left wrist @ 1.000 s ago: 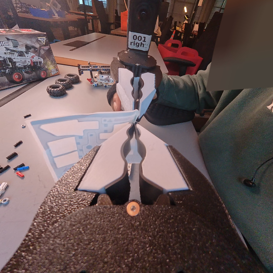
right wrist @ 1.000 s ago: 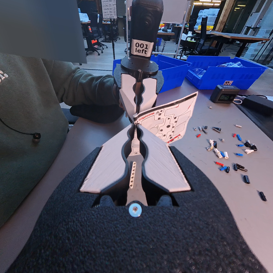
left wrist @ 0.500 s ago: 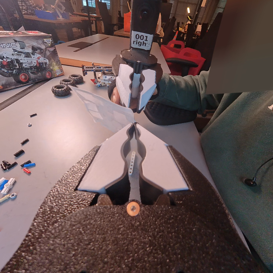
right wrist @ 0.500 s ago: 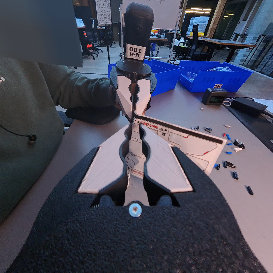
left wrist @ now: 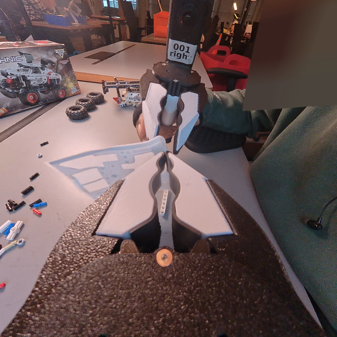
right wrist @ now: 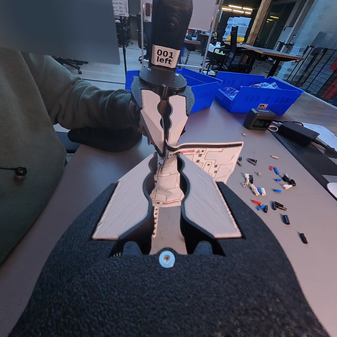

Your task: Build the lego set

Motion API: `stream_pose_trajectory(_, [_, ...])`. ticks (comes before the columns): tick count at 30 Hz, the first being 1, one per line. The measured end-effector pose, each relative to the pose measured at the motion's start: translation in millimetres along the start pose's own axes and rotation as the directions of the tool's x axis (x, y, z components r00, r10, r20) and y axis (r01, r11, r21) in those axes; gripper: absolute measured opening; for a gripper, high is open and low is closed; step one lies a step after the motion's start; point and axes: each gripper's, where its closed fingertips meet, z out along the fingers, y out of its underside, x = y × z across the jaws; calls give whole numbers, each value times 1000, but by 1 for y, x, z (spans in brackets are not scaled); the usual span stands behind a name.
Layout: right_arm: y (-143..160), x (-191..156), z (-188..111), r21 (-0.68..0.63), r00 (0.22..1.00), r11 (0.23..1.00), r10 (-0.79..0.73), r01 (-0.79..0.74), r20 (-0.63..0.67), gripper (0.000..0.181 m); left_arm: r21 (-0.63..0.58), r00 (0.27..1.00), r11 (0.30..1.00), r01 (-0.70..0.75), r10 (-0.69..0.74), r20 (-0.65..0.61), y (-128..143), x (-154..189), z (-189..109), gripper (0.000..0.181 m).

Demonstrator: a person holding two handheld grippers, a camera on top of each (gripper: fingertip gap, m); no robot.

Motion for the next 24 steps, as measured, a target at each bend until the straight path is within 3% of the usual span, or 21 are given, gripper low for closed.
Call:
stream_pose_trajectory(11, [-2,2,-7,28,1000,999,21,-22,16,1,4,1000,1000,-6,6,10,-1,-1,-1,0])
stream_pose_trajectory(24, [-4,6,-12,46,999,998,37,-38,16,0,-2,1000,1000,-13,13,14,0,-2,-1,0])
